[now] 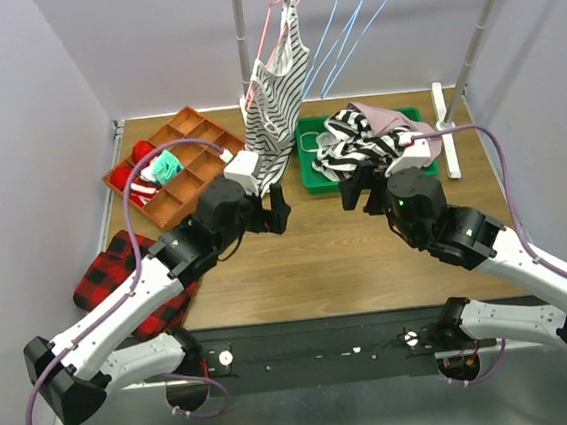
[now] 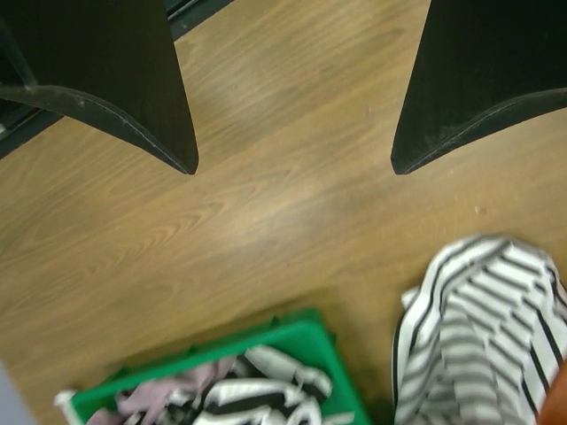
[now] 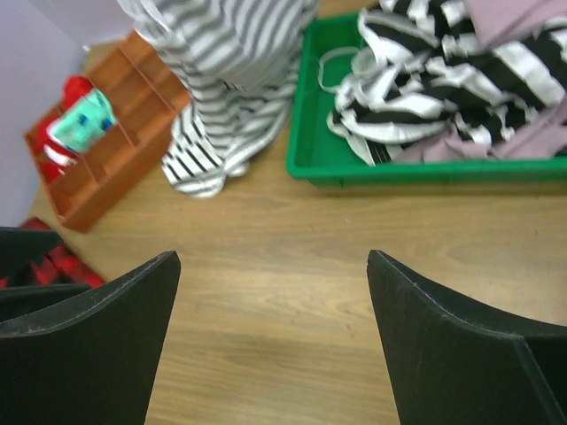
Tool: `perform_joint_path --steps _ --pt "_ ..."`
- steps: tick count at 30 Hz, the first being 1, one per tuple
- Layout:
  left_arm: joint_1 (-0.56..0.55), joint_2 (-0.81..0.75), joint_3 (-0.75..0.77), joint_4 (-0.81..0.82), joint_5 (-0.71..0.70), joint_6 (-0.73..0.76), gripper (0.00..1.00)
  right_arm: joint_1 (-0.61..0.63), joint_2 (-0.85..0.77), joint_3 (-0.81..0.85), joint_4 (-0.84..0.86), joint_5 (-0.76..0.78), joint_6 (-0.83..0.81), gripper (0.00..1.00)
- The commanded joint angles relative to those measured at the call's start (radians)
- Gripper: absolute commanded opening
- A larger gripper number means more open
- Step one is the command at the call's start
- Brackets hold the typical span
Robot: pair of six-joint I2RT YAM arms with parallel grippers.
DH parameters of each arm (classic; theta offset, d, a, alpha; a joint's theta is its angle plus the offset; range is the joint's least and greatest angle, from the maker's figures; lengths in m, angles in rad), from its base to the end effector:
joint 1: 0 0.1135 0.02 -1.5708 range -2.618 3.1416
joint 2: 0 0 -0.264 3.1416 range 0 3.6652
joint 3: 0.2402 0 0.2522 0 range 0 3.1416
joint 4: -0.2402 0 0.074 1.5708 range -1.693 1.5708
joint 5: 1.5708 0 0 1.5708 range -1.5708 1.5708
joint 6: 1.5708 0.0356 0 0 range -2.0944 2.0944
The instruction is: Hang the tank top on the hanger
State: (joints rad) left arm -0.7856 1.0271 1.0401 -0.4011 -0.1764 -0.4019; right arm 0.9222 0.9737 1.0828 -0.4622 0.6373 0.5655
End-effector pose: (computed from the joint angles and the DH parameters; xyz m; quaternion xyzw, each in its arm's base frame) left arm 0.1660 -0.1572 0.3613 0.1095 0.8212 -0.2501 0.5012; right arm 0.1406 0.1504 0.3826 0.0381 0.7984 0.1787 0.5737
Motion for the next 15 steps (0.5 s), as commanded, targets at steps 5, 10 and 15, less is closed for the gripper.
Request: perform_joint_path --steps 5,10,15 --pt "-0.061 0.051 -0.157 0.038 -0.217 -0.169 0.99 0.006 -0.058 -0.204 0.01 -0.001 0.126 0.95" --pt "-0.061 0.076 -0.157 0.025 -0.221 -0.192 0.99 0.006 -0.079 -0.257 0.026 0.019 0.148 0.97" --pt "-0.061 0.07 -0.127 0.011 -0.219 -0.17 0.99 0.006 -0.044 -0.241 0.027 0.022 0.142 0.98"
